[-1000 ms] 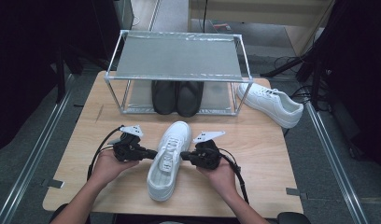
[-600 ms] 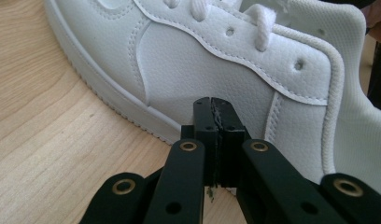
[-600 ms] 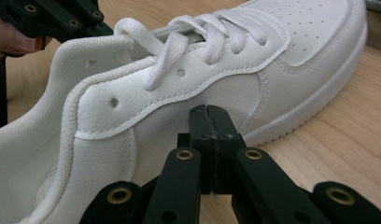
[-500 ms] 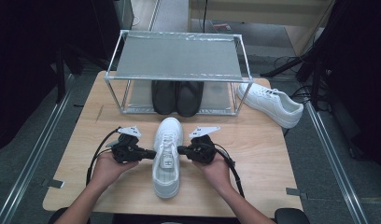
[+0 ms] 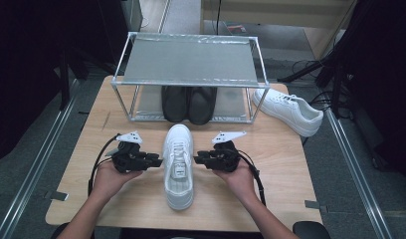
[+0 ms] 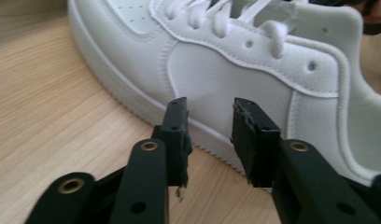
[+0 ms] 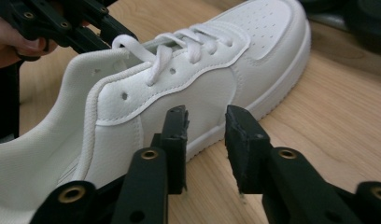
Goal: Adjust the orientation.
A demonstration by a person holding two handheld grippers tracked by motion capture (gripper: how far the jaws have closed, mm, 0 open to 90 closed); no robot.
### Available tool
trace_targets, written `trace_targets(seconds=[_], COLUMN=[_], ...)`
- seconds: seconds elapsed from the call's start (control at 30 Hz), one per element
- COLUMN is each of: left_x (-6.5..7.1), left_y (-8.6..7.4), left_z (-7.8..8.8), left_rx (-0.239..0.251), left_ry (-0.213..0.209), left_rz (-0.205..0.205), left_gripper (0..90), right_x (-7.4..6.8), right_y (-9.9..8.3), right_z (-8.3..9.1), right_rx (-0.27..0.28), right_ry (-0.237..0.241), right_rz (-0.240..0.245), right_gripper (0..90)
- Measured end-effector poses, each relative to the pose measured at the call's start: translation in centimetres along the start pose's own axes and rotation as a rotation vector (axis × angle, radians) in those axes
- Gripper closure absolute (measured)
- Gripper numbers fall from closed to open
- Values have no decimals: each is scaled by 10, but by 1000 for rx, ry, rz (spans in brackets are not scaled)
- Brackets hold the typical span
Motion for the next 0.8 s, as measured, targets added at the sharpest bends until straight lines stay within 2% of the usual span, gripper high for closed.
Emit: trace_targets(seconds=[0.03, 0.07, 0.13, 0.2, 0.33, 0.43, 0.5, 0.63, 0.8], left_x=[-1, -3, -6, -7, -10, -10, -8, -7, -10], left_y=[0, 1, 0, 0, 2, 4, 5, 5, 3], left_z=[1, 1, 3, 3, 4, 6, 8, 7, 6], left_rx=[5, 10, 10, 15, 27, 37, 49, 42, 25], left_ry=[7, 12, 30, 27, 37, 45, 31, 29, 49], left_rz=[4, 8, 4, 7, 11, 1, 2, 1, -11], left_gripper=[569, 543, 525, 492, 452, 463, 462, 453, 440], right_x=[3, 5, 8, 12, 18, 24, 26, 39, 53], right_y=[3, 4, 6, 8, 10, 11, 11, 13, 14], right_z=[7, 11, 17, 23, 30, 38, 40, 51, 62], right_rx=[26, 37, 50, 62, 70, 78, 80, 92, 96], right_ry=[0, -2, -2, -6, -15, -37, -39, -66, -108], right_rz=[13, 28, 26, 11, 13, 34, 32, 19, 14], right_gripper=[619, 613, 610, 610, 600, 580, 581, 581, 581])
Point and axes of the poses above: each handheld gripper's, and its own axes: z roughly backward along the jaws, y roughly out of its top, x roughly to its right, the point moved 10 cm from there along -z, roughly forward along the jaws, and after that the axes turned 6 degrees about x, right-handed, at the moved point
